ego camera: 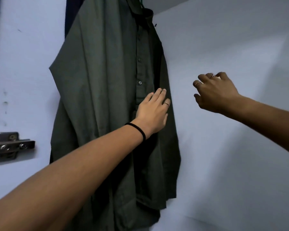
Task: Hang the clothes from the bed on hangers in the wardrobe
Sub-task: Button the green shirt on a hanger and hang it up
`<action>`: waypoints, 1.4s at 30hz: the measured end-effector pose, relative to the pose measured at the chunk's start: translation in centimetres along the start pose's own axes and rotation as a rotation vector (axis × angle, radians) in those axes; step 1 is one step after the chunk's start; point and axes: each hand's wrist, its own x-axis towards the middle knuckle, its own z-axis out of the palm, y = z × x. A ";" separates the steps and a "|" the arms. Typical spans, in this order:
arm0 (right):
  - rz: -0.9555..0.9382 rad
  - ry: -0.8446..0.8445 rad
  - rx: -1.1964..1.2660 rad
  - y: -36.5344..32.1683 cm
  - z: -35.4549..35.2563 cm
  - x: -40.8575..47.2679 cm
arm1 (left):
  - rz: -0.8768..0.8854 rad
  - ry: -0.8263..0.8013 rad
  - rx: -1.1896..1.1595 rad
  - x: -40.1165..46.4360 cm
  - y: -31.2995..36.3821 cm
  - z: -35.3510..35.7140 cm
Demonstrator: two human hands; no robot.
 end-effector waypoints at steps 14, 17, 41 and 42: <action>0.152 -0.135 0.003 -1.6 -11.8 -8.8 | -0.040 0.034 -0.309 -5.2 -3.6 -8.3; 0.189 -0.201 -0.027 -3.3 -15.6 -11.7 | 0.064 0.051 -0.286 -7.5 -3.8 -10.0; 0.240 -0.154 -1.003 3.6 -63.4 -41.0 | 0.399 0.778 -1.404 -22.3 19.0 -53.3; 0.242 -0.140 -1.048 3.5 -66.8 -42.2 | 0.394 0.818 -1.479 -23.8 19.5 -56.5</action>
